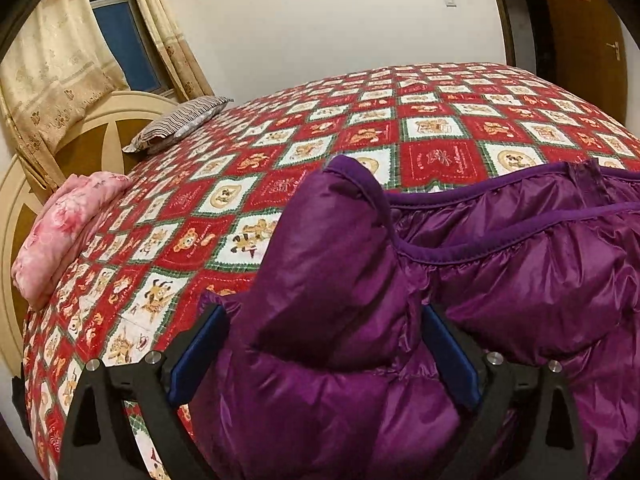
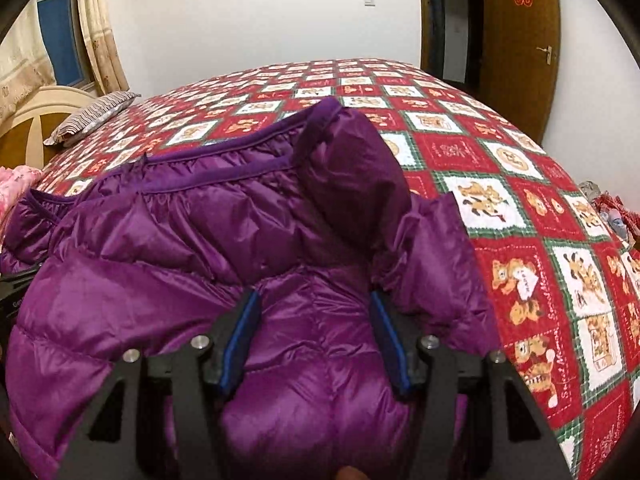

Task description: Fold large clothes

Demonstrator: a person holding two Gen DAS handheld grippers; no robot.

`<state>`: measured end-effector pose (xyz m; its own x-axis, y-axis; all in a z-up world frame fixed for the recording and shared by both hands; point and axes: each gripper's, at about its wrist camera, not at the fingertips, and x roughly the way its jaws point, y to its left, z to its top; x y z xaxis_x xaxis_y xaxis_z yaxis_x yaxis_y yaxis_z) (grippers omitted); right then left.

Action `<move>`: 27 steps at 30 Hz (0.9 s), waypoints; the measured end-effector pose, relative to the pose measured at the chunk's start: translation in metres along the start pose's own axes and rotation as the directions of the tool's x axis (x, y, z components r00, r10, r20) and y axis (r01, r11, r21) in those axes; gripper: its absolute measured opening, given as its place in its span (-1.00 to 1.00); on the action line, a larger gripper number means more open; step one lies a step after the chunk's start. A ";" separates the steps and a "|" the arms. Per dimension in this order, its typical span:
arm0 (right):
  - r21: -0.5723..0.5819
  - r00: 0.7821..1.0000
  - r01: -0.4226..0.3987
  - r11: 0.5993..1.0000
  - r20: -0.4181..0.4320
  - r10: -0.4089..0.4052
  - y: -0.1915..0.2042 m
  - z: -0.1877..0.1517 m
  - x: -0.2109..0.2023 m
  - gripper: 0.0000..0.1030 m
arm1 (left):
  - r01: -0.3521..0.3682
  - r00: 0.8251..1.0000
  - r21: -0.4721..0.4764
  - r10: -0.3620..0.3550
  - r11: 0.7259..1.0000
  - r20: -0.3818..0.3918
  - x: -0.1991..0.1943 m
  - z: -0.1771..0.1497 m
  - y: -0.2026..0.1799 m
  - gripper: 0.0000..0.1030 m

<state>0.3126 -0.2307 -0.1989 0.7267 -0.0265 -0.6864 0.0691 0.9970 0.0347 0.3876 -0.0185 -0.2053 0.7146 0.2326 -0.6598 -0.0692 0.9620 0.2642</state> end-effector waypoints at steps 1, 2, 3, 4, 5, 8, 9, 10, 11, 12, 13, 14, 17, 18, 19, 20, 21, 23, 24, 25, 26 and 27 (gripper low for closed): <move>0.000 1.000 0.002 1.000 0.000 -0.002 0.000 -0.001 0.000 0.16 | 0.005 1.000 -0.001 -0.005 1.000 -0.007 0.002 0.000 0.000 0.90; -0.002 1.000 0.005 1.000 0.000 -0.005 0.001 -0.001 0.001 0.16 | 0.011 1.000 -0.003 -0.011 1.000 -0.013 0.003 0.000 0.001 0.91; -0.003 1.000 0.007 1.000 0.001 -0.007 0.000 -0.001 0.001 0.16 | 0.015 1.000 -0.006 -0.015 1.000 -0.017 0.003 0.000 0.001 0.91; -0.005 1.000 0.010 1.000 0.001 -0.010 0.001 -0.001 0.002 0.16 | 0.019 1.000 -0.008 -0.019 1.000 -0.019 0.004 0.000 0.002 0.91; -0.007 1.000 0.012 1.000 0.000 -0.012 0.001 -0.001 0.002 0.16 | 0.023 0.999 -0.010 -0.023 1.000 -0.022 0.005 -0.001 0.002 0.91; -0.009 1.000 0.017 1.000 0.000 -0.017 0.003 -0.003 0.001 0.16 | 0.029 0.999 -0.014 -0.030 0.999 -0.028 0.006 -0.001 0.003 0.91; -0.011 1.000 0.019 1.000 0.000 -0.019 0.004 -0.003 0.002 0.16 | 0.031 0.999 -0.014 -0.031 0.999 -0.029 0.007 0.000 0.003 0.91; -0.008 1.000 0.028 1.000 0.002 -0.028 0.004 -0.003 0.002 0.16 | 0.032 0.999 -0.015 -0.033 0.999 -0.031 0.007 0.000 0.003 0.91; -0.009 1.000 0.030 1.000 0.002 -0.030 0.005 -0.003 0.002 0.16 | 0.034 0.999 -0.016 -0.035 0.999 -0.031 0.008 -0.001 0.003 0.91; -0.010 0.999 0.033 0.999 0.003 -0.033 0.006 -0.003 0.002 0.16 | 0.036 0.999 -0.017 -0.036 0.999 -0.032 0.008 -0.001 0.003 0.91; -0.011 0.999 0.036 0.999 0.004 -0.036 0.006 -0.004 0.002 0.16 | 0.037 0.999 -0.018 -0.038 0.999 -0.032 0.008 -0.001 0.004 0.91; -0.014 0.999 0.039 0.999 0.004 -0.039 0.007 -0.004 0.002 0.16 | 0.039 0.999 -0.019 -0.040 0.999 -0.034 0.008 -0.001 0.004 0.91; -0.016 0.999 0.045 0.999 0.004 -0.045 0.008 -0.004 0.002 0.16 | 0.043 0.998 -0.020 -0.044 0.999 -0.036 0.009 -0.001 0.005 0.91; -0.017 0.999 0.047 0.999 0.005 -0.047 0.008 -0.004 0.003 0.16 | 0.044 0.998 -0.020 -0.045 0.999 -0.037 0.009 -0.001 0.005 0.91; -0.018 0.999 0.049 0.999 0.005 -0.049 0.008 -0.004 0.003 0.16 | 0.046 0.998 -0.021 -0.046 0.999 -0.038 0.009 -0.001 0.005 0.91; -0.019 0.999 0.051 0.999 0.005 -0.051 0.009 -0.004 0.003 0.16 | 0.047 0.998 -0.021 -0.047 0.999 -0.038 0.010 -0.001 0.005 0.92; -0.020 0.999 0.053 0.998 0.005 -0.053 0.009 -0.004 0.003 0.16 | 0.048 0.998 -0.021 -0.048 0.999 -0.039 0.010 -0.001 0.005 0.92; -0.020 0.998 0.056 0.998 0.006 -0.056 0.010 -0.005 0.003 0.16 | 0.048 0.998 -0.021 -0.049 0.999 -0.040 0.010 -0.001 0.005 0.92; -0.020 0.998 0.057 0.998 0.006 -0.057 0.011 -0.005 0.003 0.16 | 0.048 0.998 -0.020 -0.049 0.999 -0.040 0.010 -0.001 0.005 0.92; -0.021 0.998 0.058 0.998 0.006 -0.058 0.011 -0.005 0.003 0.16 | 0.050 0.998 -0.021 -0.051 0.999 -0.040 0.010 -0.001 0.005 0.92; -0.021 0.998 0.058 0.998 0.006 -0.058 0.011 -0.005 0.003 0.16 | 0.050 0.998 -0.020 -0.050 0.999 -0.040 0.010 -0.001 0.005 0.92; -0.021 0.998 0.058 0.998 0.006 -0.058 0.011 -0.005 0.003 0.16 | 0.050 0.998 -0.021 -0.051 0.999 -0.040 0.010 -0.001 0.005 0.92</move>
<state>0.3120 -0.2195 -0.2039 0.7257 -0.0847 -0.6828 0.0970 0.9951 -0.0203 0.3940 -0.0110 -0.2111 0.6888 0.1888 -0.7000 -0.0478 0.9752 0.2160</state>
